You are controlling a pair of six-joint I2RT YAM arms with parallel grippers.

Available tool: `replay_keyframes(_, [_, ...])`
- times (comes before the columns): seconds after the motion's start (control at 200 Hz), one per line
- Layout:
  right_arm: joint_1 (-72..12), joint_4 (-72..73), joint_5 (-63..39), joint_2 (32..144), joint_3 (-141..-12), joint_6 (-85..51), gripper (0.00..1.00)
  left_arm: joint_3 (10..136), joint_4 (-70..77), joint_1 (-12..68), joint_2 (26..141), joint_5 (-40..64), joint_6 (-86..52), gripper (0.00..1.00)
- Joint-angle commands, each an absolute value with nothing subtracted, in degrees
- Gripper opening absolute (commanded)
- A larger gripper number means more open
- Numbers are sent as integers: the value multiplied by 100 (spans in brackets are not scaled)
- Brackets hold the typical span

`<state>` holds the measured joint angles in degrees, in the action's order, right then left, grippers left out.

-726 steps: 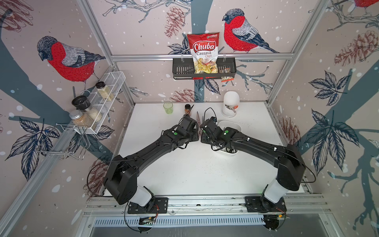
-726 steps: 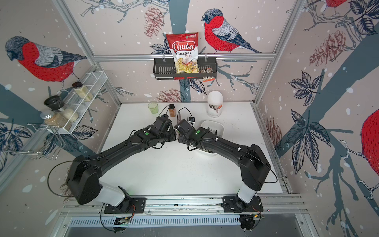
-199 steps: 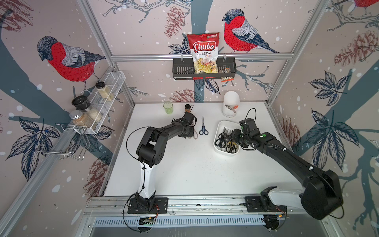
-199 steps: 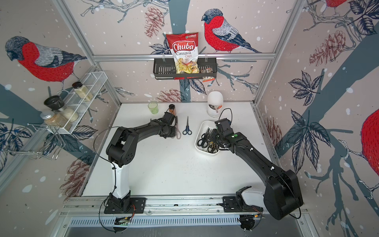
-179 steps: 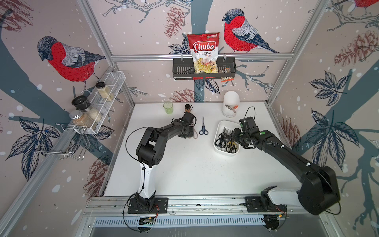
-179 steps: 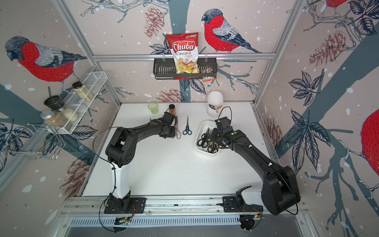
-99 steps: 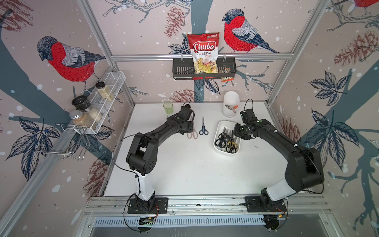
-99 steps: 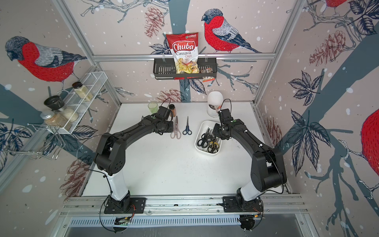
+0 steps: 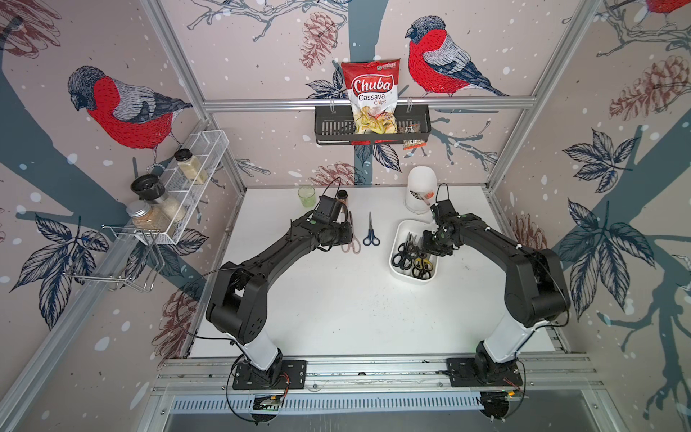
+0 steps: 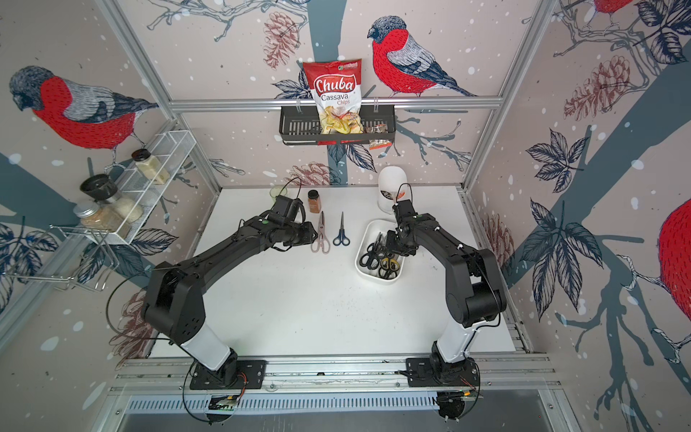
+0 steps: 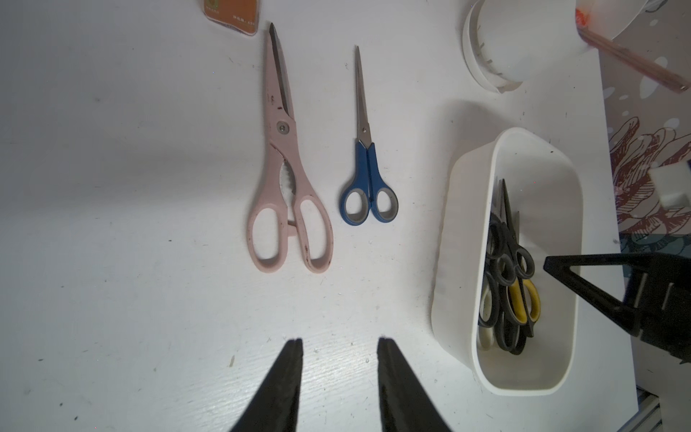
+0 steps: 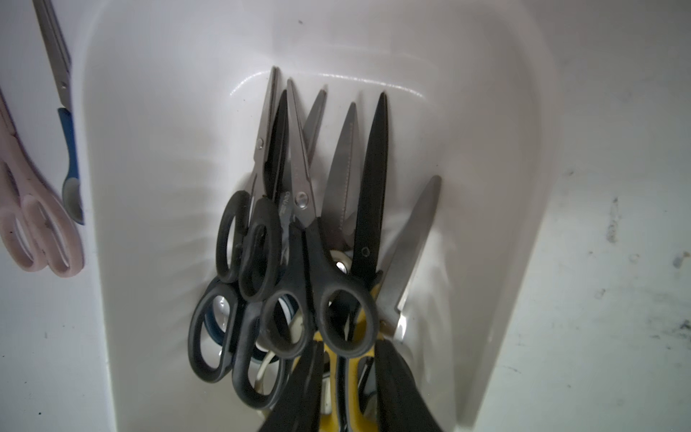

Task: Take the scissors out of the storage box
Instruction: Pick up the scissors from the storage box.

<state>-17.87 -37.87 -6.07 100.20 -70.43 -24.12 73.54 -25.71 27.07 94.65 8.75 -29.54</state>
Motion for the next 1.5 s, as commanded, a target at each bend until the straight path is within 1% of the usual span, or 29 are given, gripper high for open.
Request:
replay_keyframes(0.0, [-1792,-3808,-427,10137,-7058,-2255,30,7292,-2602,2677,9298,648,-2853,38])
replay_keyframes(0.305, [-1788,-3597,-459,10299,-6933,-2238,28,7254,-2651,2640,9245,799,-2909,39])
replay_keyframes(0.535, [-1786,-3441,-505,10386,-6906,-2207,26,7322,-2807,2644,9220,712,-2824,39])
replay_keyframes(0.655, [-1788,-3413,-536,10422,-6900,-2223,21,7247,-2813,2644,9138,686,-2834,39])
replay_keyframes(0.785, [-1791,-3399,-532,10356,-6890,-2242,12,7118,-2758,2645,9026,724,-2881,39])
replay_keyframes(0.955, [-1792,-3625,-377,10195,-6999,-2325,5,7059,-2742,2646,8974,923,-2938,40])
replay_keyframes(1.115, [-1815,-3779,-199,9773,-6995,-2579,3,6966,-2653,2692,8952,1223,-3163,41])
replay_keyframes(1.281, [-2091,-3747,6,9257,-6893,-2930,1,6847,-2430,2961,8894,1190,-3324,42])
replay_keyframes(1.496, [-2283,-3634,112,9286,-6847,-3143,0,6984,-2373,3241,9042,1211,-3352,43])
